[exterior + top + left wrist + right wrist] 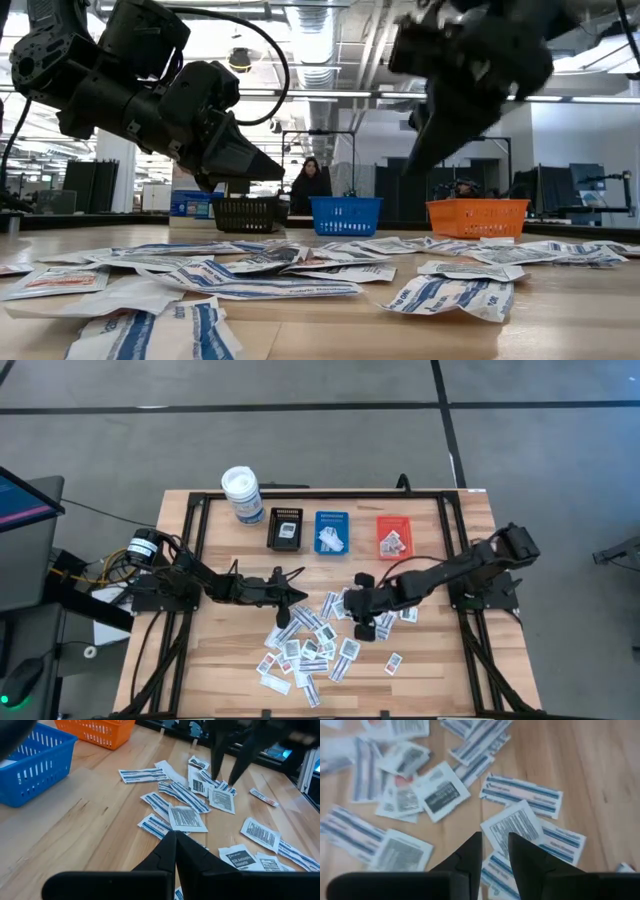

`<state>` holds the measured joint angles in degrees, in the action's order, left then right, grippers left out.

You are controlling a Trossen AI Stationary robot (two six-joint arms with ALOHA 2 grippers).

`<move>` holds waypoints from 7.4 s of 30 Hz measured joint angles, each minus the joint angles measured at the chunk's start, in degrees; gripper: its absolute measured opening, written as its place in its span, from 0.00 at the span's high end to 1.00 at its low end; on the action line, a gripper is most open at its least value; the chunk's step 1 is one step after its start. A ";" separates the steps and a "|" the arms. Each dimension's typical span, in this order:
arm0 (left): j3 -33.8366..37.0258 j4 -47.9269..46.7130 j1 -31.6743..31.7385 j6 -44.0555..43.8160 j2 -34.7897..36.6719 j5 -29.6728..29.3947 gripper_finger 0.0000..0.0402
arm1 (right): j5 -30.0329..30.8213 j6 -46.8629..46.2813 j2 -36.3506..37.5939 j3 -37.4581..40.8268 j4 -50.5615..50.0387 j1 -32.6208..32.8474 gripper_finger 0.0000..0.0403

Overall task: Pick & Place First Aid Supplies
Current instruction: Put the black towelette pack into the black bin, then put the blue bandage into the blue bin

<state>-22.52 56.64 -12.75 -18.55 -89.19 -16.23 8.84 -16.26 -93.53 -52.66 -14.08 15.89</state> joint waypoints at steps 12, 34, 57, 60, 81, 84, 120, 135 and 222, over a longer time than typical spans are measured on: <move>-0.11 0.89 -0.01 -3.37 0.00 0.00 0.98 | 0.15 0.35 -10.53 -2.07 0.58 -6.59 0.78; -0.11 0.92 0.00 -2.95 0.00 0.00 0.98 | -0.04 1.70 -12.68 -4.33 0.27 -7.87 0.98; -1.00 1.41 2.89 -5.76 0.00 -0.83 0.91 | 24.43 8.48 -7.03 -6.08 3.82 -5.34 1.00; -2.37 1.66 4.73 -5.77 0.00 -0.85 0.85 | 27.71 13.96 -8.94 -6.13 10.48 -4.47 1.00; -3.23 1.27 6.71 -5.73 0.02 -0.85 0.73 | 34.45 12.50 -6.19 -6.21 7.55 -3.09 1.00; -3.23 1.27 6.75 -5.69 0.02 -0.87 0.73 | 31.13 9.13 -4.80 -6.21 6.70 -3.10 1.00; -3.23 1.20 6.64 -0.01 0.02 1.51 0.98 | 13.90 12.32 -4.49 -6.21 10.82 -9.28 0.86; -3.17 -24.36 21.16 1.16 16.07 -8.76 0.98 | 15.04 2.24 -4.49 -6.19 0.11 -8.43 0.70; -1.16 -24.15 -6.43 -13.92 2.37 -2.14 0.72 | 14.97 2.22 -4.51 -6.16 1.26 -8.47 0.70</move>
<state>-23.68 32.49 -19.18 -32.47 -86.82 -18.37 23.81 -14.04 -98.04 -58.83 -12.82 7.42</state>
